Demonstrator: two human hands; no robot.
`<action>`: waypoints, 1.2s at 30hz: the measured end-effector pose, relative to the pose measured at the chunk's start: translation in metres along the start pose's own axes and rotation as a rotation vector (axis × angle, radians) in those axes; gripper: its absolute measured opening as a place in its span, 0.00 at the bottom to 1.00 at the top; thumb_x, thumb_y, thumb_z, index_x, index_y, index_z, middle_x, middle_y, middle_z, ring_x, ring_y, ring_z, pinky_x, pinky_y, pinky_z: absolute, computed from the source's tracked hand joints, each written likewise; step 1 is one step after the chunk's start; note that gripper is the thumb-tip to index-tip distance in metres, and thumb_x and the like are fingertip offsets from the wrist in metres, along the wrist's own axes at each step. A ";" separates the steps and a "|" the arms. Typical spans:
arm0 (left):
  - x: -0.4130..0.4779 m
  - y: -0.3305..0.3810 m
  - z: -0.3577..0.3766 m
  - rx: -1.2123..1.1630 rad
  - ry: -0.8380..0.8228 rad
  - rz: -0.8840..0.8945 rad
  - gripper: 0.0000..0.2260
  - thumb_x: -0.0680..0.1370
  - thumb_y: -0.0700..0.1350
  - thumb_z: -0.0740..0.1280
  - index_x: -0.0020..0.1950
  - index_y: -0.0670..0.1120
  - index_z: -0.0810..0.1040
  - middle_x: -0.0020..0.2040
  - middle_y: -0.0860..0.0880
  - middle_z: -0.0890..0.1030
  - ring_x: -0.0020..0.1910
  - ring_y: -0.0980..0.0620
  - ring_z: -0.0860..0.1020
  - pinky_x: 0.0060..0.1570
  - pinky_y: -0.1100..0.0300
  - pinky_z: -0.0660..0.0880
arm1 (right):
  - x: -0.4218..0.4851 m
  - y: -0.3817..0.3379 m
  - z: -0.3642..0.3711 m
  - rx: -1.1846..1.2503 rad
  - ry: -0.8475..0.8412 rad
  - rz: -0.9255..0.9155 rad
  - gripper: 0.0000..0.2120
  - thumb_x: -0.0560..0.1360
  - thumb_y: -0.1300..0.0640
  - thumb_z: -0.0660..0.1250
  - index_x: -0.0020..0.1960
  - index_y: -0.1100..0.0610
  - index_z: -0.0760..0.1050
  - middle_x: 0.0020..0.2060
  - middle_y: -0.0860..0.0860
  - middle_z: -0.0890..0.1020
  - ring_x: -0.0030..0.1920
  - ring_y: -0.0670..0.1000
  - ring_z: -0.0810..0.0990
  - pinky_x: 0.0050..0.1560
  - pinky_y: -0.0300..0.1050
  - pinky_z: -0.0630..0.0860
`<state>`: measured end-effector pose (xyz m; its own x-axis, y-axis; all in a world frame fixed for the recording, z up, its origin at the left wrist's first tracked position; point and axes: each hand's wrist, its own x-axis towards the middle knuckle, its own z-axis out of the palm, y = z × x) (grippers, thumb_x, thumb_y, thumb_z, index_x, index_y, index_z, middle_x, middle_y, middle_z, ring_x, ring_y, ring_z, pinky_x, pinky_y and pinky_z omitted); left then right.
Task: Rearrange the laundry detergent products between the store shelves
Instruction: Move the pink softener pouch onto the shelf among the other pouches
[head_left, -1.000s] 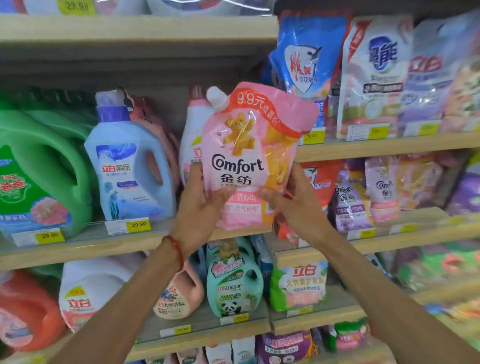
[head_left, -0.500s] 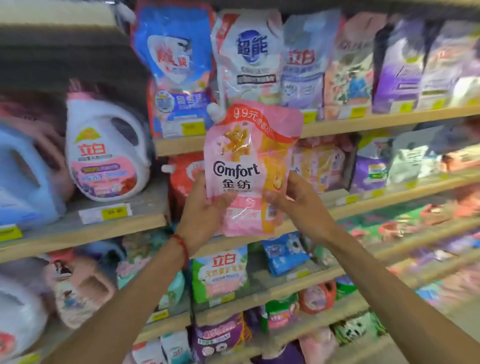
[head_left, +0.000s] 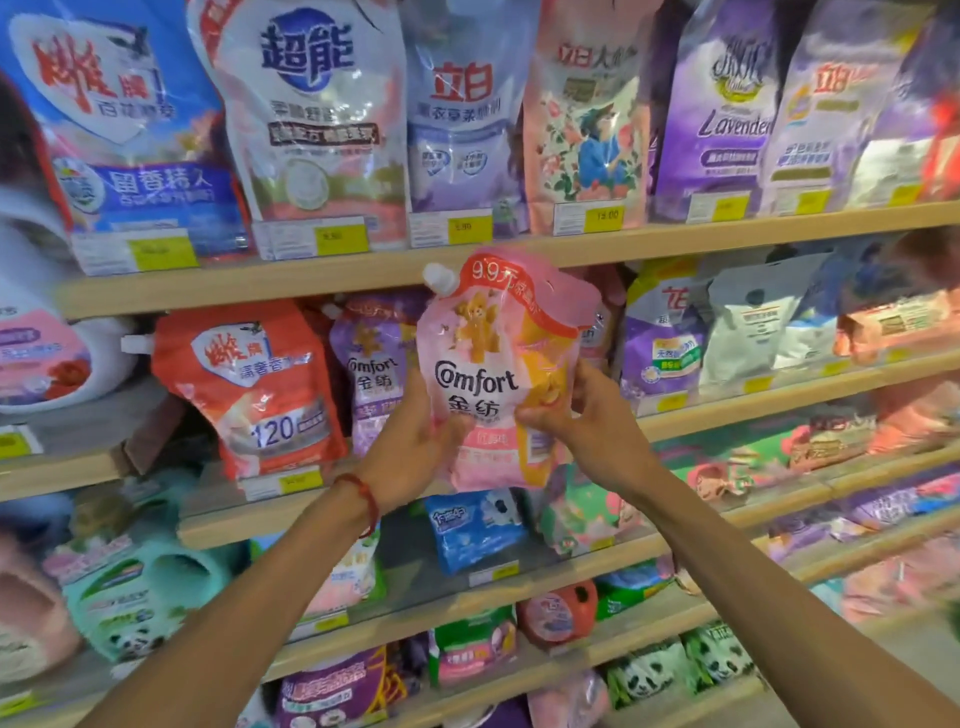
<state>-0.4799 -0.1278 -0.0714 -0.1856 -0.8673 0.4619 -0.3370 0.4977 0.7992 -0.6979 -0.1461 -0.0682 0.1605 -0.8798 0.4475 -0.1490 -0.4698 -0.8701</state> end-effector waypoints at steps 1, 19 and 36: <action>0.007 -0.006 0.005 0.013 -0.008 0.000 0.30 0.83 0.38 0.65 0.79 0.50 0.53 0.70 0.58 0.72 0.69 0.62 0.73 0.65 0.65 0.74 | 0.007 0.007 -0.003 -0.005 0.010 -0.004 0.14 0.73 0.67 0.77 0.52 0.57 0.76 0.41 0.43 0.85 0.42 0.35 0.83 0.44 0.28 0.75; 0.089 -0.085 0.032 0.309 0.190 0.116 0.24 0.83 0.37 0.64 0.65 0.60 0.56 0.58 0.84 0.64 0.61 0.81 0.66 0.53 0.84 0.65 | 0.122 0.113 0.001 0.096 0.012 -0.061 0.14 0.75 0.77 0.70 0.49 0.60 0.74 0.38 0.63 0.78 0.39 0.58 0.80 0.46 0.42 0.83; 0.089 -0.119 0.047 0.258 0.250 -0.091 0.29 0.84 0.41 0.64 0.76 0.57 0.50 0.57 0.65 0.73 0.54 0.77 0.75 0.51 0.79 0.71 | 0.136 0.153 0.007 0.036 -0.118 -0.012 0.18 0.76 0.67 0.75 0.58 0.71 0.69 0.50 0.72 0.79 0.46 0.50 0.85 0.41 0.34 0.80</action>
<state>-0.4999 -0.2647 -0.1441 0.0761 -0.8638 0.4980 -0.5690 0.3726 0.7331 -0.6924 -0.3372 -0.1424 0.2766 -0.8582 0.4325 -0.1111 -0.4756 -0.8726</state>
